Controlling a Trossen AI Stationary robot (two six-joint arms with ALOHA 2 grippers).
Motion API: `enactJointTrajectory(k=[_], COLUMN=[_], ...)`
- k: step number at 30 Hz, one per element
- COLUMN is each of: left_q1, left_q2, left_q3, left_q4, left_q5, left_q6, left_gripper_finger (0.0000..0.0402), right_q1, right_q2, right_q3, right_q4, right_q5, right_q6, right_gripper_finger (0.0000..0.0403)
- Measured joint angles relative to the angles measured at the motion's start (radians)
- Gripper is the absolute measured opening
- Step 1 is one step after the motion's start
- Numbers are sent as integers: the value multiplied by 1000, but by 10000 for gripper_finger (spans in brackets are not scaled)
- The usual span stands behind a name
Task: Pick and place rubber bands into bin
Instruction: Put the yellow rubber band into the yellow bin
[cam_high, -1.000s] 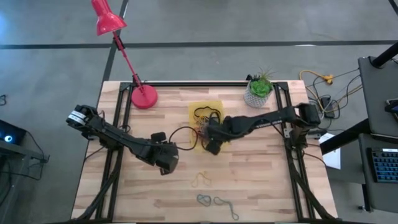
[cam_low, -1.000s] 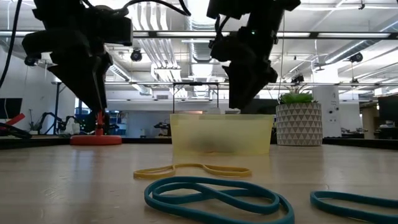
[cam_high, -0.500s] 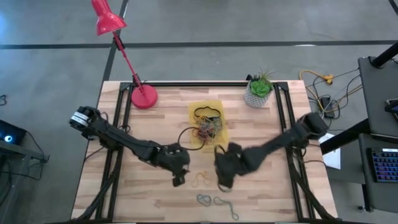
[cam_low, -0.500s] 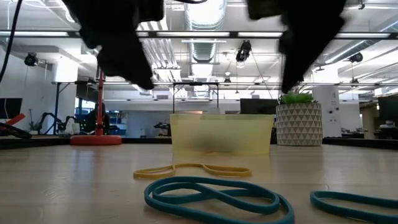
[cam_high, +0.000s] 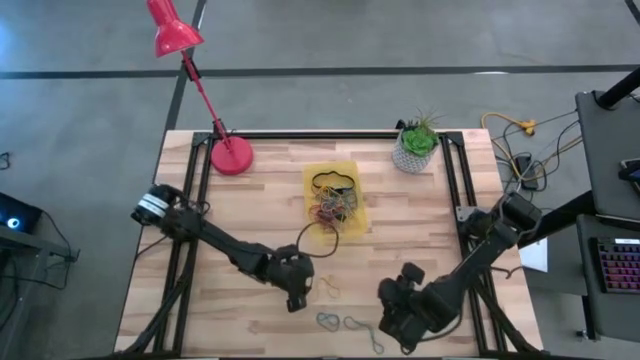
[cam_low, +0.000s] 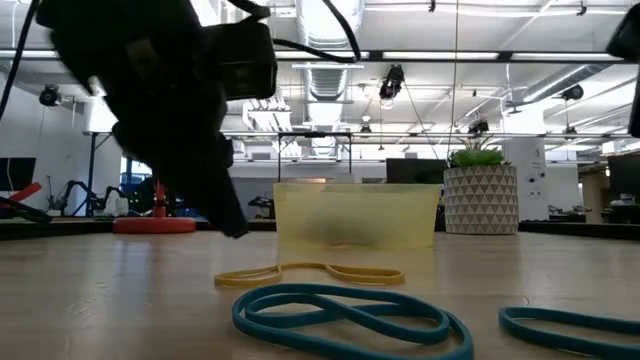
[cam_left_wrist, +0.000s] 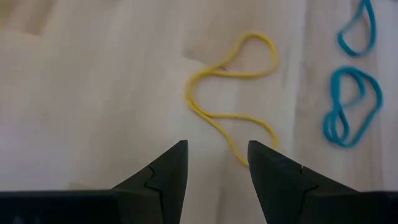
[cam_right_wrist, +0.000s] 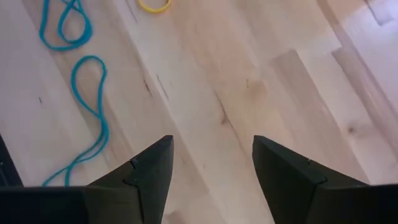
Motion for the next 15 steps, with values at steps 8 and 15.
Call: enactJointTrajectory(k=[8,15], left_q1=[-86,-112], left_q2=[59,119], left_q3=[26,26], left_q4=[76,102], left_q5=[-7,-154], left_q6=[0,-1], left_gripper_finger=[151,151], right_q1=[40,39], right_q2=[11,40], right_q3=[-3,-3], right_q4=[-14,-13], right_q5=[42,41], right_q6=[46,41], right_gripper_finger=[206,206])
